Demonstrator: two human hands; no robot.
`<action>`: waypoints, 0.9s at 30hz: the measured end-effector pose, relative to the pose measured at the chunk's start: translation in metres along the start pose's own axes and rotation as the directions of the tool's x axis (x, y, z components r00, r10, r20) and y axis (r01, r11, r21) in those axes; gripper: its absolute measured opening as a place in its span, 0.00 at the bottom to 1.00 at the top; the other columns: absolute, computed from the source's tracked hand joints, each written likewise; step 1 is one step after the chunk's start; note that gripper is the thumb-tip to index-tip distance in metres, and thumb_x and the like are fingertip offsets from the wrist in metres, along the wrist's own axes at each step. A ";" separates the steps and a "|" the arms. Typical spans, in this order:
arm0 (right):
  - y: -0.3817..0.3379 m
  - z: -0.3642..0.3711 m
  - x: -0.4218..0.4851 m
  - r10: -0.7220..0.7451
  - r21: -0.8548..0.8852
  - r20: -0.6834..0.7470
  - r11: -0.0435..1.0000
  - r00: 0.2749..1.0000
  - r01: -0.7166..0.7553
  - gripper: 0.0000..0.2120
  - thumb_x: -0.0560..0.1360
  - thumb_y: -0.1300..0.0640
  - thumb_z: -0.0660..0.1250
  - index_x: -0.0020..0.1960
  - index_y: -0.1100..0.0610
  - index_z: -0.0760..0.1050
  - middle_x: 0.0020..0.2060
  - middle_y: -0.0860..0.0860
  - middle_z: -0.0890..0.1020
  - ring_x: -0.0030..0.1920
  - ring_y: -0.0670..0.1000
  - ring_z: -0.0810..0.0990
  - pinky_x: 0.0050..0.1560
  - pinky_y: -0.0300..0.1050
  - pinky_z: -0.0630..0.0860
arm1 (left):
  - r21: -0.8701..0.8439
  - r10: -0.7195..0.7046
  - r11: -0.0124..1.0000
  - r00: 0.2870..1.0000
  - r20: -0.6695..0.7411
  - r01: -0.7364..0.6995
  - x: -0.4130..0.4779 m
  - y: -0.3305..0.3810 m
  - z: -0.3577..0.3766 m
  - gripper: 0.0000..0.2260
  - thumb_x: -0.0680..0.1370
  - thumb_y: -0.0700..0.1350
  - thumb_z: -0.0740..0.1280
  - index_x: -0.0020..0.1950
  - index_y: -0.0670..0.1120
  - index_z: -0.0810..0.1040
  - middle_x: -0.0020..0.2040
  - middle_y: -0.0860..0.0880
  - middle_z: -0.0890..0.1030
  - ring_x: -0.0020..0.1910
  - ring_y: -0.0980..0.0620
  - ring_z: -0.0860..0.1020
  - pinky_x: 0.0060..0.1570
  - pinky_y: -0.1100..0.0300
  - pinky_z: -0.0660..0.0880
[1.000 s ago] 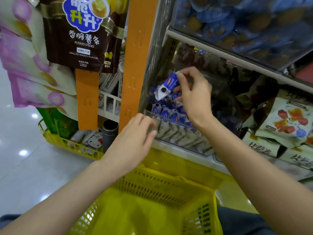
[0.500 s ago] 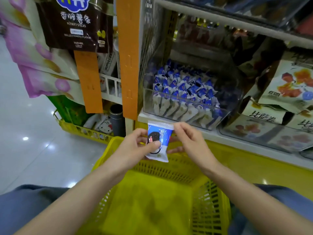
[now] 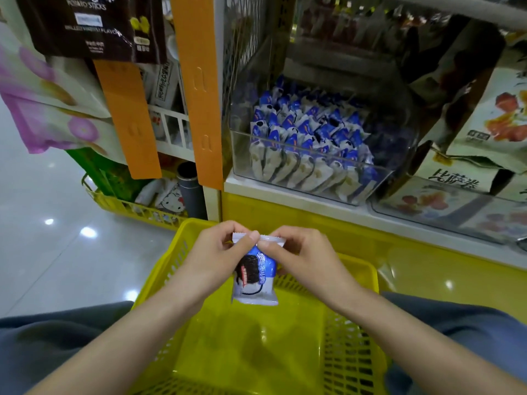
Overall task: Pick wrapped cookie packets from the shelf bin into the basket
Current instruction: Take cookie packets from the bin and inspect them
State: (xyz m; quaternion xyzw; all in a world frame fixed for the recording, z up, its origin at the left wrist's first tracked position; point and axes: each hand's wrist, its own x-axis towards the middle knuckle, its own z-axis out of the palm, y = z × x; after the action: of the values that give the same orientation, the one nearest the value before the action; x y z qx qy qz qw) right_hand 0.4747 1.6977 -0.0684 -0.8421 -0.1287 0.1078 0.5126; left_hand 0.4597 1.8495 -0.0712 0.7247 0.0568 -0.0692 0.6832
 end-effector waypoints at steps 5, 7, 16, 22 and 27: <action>0.000 -0.008 -0.005 -0.322 -0.511 0.006 0.813 0.947 0.280 0.11 0.75 0.48 0.63 0.43 0.53 0.80 0.36 0.47 0.80 0.38 0.47 0.73 0.38 0.43 0.70 | -0.060 -0.109 0.992 0.992 0.063 0.113 0.000 -0.001 0.003 0.08 0.77 0.43 0.64 0.38 0.43 0.75 0.30 0.52 0.79 0.32 0.58 0.77 0.32 0.63 0.74; 0.000 -0.012 -0.004 -0.290 -0.416 -0.054 0.877 0.956 0.242 0.09 0.76 0.52 0.65 0.42 0.54 0.80 0.35 0.47 0.80 0.36 0.44 0.76 0.39 0.41 0.72 | -0.104 -0.116 0.987 0.991 0.073 0.123 0.001 -0.001 0.005 0.06 0.76 0.43 0.65 0.44 0.41 0.77 0.36 0.49 0.80 0.34 0.57 0.78 0.34 0.63 0.75; -0.006 -0.027 0.007 0.313 0.515 -0.020 0.818 0.950 -0.258 0.04 0.79 0.66 0.57 0.48 0.63 0.70 0.39 0.57 0.80 0.30 0.45 0.82 0.33 0.35 0.79 | -0.185 -0.038 0.982 0.996 -0.078 0.023 0.010 -0.007 0.004 0.05 0.74 0.41 0.67 0.49 0.43 0.78 0.42 0.48 0.83 0.38 0.55 0.82 0.37 0.65 0.78; 0.002 -0.021 -0.004 0.300 0.222 0.232 0.910 0.925 -0.351 0.11 0.75 0.67 0.64 0.57 0.61 0.70 0.45 0.56 0.81 0.38 0.45 0.80 0.42 0.37 0.76 | -0.180 0.005 0.983 0.989 -0.150 -0.032 0.015 -0.008 -0.001 0.10 0.78 0.40 0.62 0.38 0.46 0.78 0.35 0.52 0.82 0.35 0.57 0.80 0.35 0.65 0.78; 0.002 -0.016 0.000 0.176 0.132 0.042 0.975 0.984 -0.180 0.20 0.72 0.61 0.70 0.60 0.53 0.66 0.51 0.46 0.76 0.52 0.45 0.76 0.50 0.32 0.73 | -0.030 0.101 0.994 0.983 -0.155 -0.107 0.016 -0.009 0.001 0.14 0.76 0.36 0.62 0.31 0.47 0.73 0.32 0.48 0.75 0.37 0.50 0.75 0.43 0.53 0.75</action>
State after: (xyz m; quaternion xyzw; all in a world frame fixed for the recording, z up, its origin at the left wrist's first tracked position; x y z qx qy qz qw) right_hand 0.4803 1.6836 -0.0626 -0.8117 -0.0529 0.1745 0.5549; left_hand 0.4738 1.8486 -0.0827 0.7167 0.0724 0.0236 0.6932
